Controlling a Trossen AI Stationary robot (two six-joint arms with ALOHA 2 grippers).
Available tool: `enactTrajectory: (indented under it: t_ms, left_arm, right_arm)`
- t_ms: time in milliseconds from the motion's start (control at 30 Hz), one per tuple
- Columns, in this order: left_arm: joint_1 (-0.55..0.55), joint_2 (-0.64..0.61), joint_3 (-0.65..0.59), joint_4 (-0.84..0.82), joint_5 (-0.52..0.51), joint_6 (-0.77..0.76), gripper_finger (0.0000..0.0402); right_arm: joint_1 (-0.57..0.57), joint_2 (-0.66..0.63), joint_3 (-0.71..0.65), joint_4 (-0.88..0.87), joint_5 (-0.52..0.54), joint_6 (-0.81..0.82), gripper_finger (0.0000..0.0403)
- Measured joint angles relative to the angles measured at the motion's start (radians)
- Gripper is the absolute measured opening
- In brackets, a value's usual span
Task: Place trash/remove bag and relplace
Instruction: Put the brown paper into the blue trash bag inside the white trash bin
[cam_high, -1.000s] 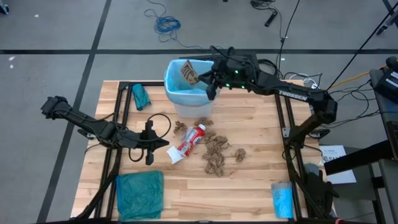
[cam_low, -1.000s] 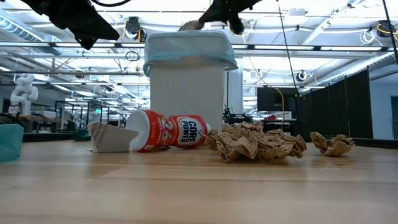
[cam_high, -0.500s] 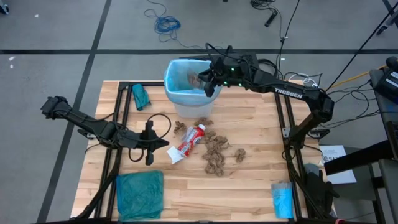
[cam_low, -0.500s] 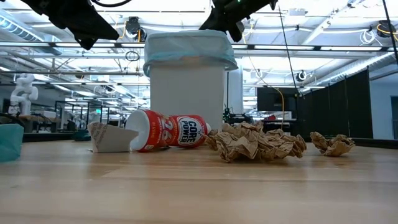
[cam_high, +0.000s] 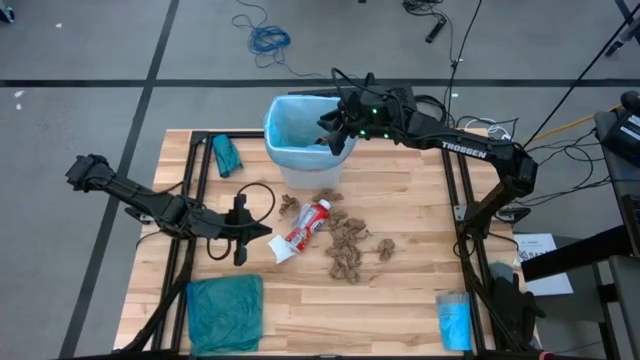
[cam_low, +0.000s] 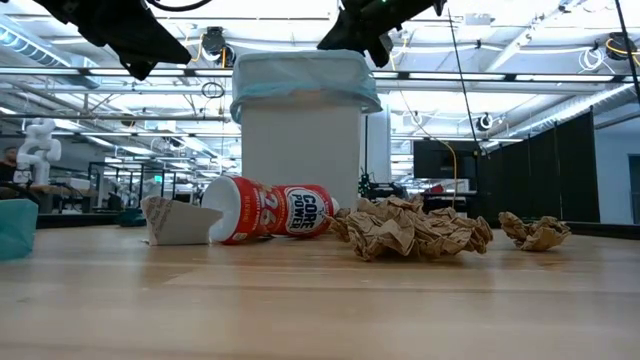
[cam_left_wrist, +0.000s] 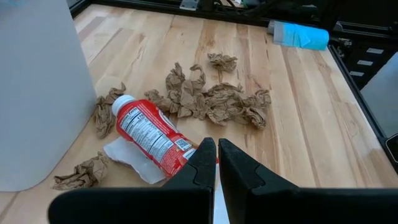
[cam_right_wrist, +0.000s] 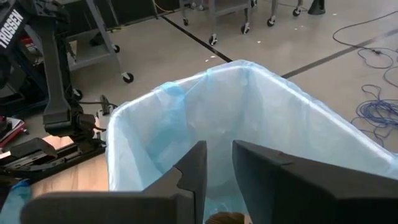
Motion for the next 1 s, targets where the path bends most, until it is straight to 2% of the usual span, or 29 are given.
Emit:
enactTrajectory:
  t_ms: [100,300,467,567,733,867,1000]
  left_arm:
    - [0.0,0.0,0.0,0.0,0.0,0.0,0.0018]
    - [0.0,0.0,0.0,-0.005,0.0,0.0,0.0018]
    - [0.0,0.0,0.0,-0.009,0.0,0.0,0.0018]
    - [0.0,0.0,0.0,-0.01,0.0,0.0,0.0018]
    - [0.0,0.0,0.0,-0.007,0.0,-0.001,0.0018]
    - [0.0,0.009,0.0,-0.008,0.0,-0.001,0.0018]
    - [0.0,0.03,0.0,-0.002,0.0,-0.002,0.0018]
  right_arm:
    - [0.003,0.0,0.0,0.0,-0.014,0.0,0.0071]
    - [0.042,-0.034,0.0,-0.048,-0.22,0.0,0.0071]
    - [0.153,-0.104,0.0,-0.165,-0.223,-0.057,0.0071]
    - [0.243,-0.141,0.0,-0.273,-0.154,-0.066,0.0071]
    - [0.413,-0.166,-0.031,-0.431,0.028,-0.072,0.0071]
    - [0.516,-0.185,-0.139,-0.424,0.102,-0.005,0.0071]
    - [0.589,-0.217,-0.3,-0.367,0.22,0.104,0.0071]
